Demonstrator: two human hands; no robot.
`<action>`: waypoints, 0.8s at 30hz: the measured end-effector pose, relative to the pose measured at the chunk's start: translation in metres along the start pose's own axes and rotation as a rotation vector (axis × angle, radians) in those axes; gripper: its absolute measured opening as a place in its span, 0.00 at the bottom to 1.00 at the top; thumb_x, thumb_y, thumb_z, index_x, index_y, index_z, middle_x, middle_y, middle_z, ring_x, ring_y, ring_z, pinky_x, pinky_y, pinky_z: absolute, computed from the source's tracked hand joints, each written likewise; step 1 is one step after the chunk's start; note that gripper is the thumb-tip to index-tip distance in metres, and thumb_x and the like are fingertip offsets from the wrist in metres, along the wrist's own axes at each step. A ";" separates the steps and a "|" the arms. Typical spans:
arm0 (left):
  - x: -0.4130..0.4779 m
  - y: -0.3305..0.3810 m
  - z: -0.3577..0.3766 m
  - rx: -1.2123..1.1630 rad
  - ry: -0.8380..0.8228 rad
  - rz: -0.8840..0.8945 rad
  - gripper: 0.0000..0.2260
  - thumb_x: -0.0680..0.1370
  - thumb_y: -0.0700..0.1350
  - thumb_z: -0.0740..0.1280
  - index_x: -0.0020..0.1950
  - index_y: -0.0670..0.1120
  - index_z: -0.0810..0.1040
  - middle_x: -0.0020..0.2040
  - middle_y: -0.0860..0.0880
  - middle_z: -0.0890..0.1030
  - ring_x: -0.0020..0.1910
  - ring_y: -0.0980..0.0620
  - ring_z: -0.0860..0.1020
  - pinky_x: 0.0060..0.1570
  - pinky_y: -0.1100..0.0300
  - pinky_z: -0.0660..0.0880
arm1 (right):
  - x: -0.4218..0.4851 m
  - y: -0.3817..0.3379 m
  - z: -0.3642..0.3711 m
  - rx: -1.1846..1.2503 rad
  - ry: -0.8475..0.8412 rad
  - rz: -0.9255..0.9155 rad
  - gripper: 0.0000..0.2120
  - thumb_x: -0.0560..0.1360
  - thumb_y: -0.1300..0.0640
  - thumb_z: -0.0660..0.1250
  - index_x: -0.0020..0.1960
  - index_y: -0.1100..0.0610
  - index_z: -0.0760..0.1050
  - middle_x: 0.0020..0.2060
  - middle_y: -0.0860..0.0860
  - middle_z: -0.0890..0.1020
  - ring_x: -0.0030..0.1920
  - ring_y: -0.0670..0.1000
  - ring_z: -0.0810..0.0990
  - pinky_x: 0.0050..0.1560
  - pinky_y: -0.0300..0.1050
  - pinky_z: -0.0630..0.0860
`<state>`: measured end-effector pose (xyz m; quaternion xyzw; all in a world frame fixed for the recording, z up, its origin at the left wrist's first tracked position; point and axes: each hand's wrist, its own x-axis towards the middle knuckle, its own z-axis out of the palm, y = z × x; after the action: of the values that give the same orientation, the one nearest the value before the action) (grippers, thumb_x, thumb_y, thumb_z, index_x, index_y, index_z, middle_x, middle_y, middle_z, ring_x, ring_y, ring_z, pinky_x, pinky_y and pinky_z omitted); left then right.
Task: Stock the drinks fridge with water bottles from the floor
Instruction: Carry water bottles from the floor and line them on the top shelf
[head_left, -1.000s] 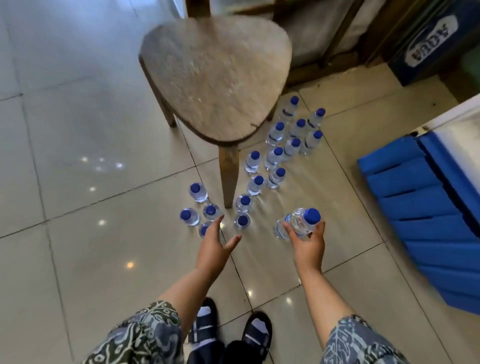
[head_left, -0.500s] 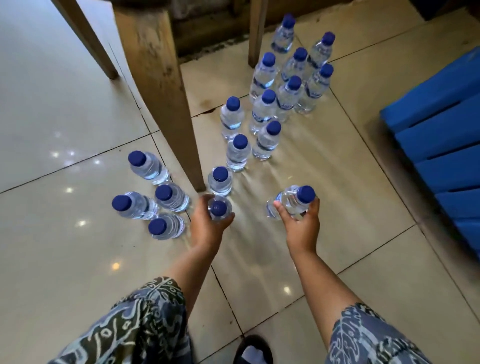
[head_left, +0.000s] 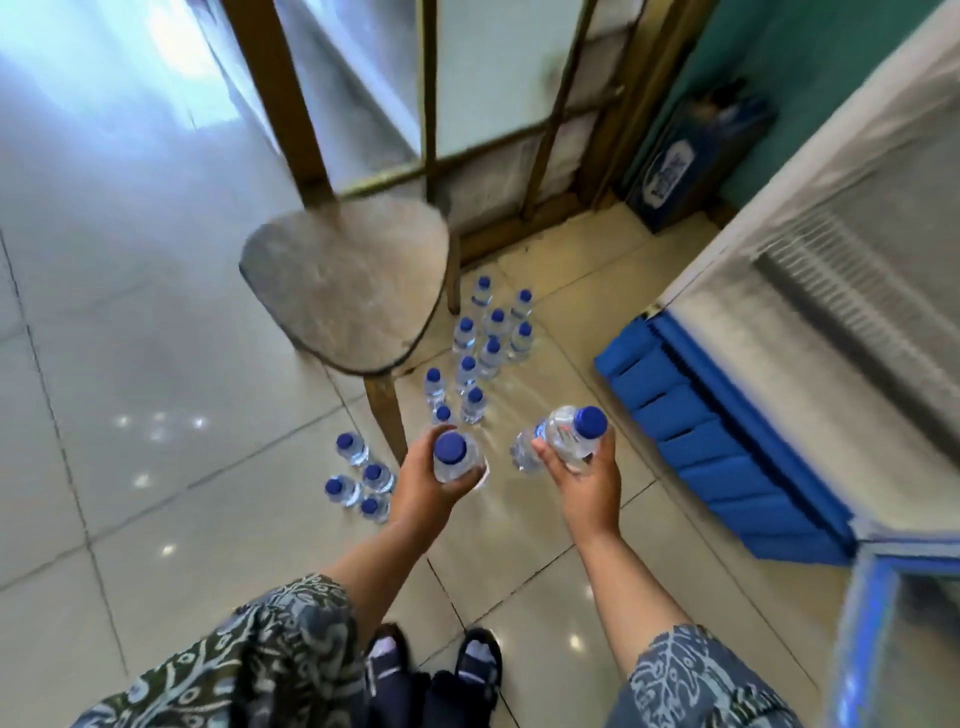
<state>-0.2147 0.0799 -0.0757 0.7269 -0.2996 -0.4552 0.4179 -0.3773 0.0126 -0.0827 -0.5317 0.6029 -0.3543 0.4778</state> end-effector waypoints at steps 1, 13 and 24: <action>-0.015 0.035 -0.007 0.015 -0.036 0.043 0.21 0.68 0.44 0.76 0.55 0.56 0.72 0.52 0.52 0.78 0.51 0.56 0.77 0.54 0.62 0.74 | -0.011 -0.030 -0.016 0.012 0.026 -0.022 0.27 0.68 0.58 0.75 0.63 0.58 0.68 0.51 0.49 0.79 0.48 0.32 0.77 0.47 0.22 0.69; -0.088 0.320 0.014 0.010 -0.246 0.504 0.13 0.69 0.41 0.75 0.47 0.52 0.75 0.43 0.52 0.81 0.41 0.57 0.79 0.48 0.62 0.76 | -0.036 -0.247 -0.209 0.289 0.291 -0.221 0.19 0.70 0.57 0.73 0.59 0.56 0.73 0.50 0.51 0.82 0.50 0.48 0.82 0.50 0.41 0.75; -0.090 0.542 0.164 -0.151 -0.373 0.819 0.11 0.72 0.43 0.72 0.52 0.47 0.75 0.43 0.51 0.81 0.42 0.54 0.80 0.42 0.62 0.75 | 0.036 -0.375 -0.404 0.137 0.383 -0.522 0.19 0.69 0.55 0.74 0.57 0.55 0.75 0.47 0.51 0.84 0.47 0.49 0.84 0.47 0.40 0.79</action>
<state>-0.4308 -0.1573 0.3997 0.4218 -0.5985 -0.3962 0.5540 -0.6481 -0.1238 0.3792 -0.5587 0.5000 -0.5978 0.2837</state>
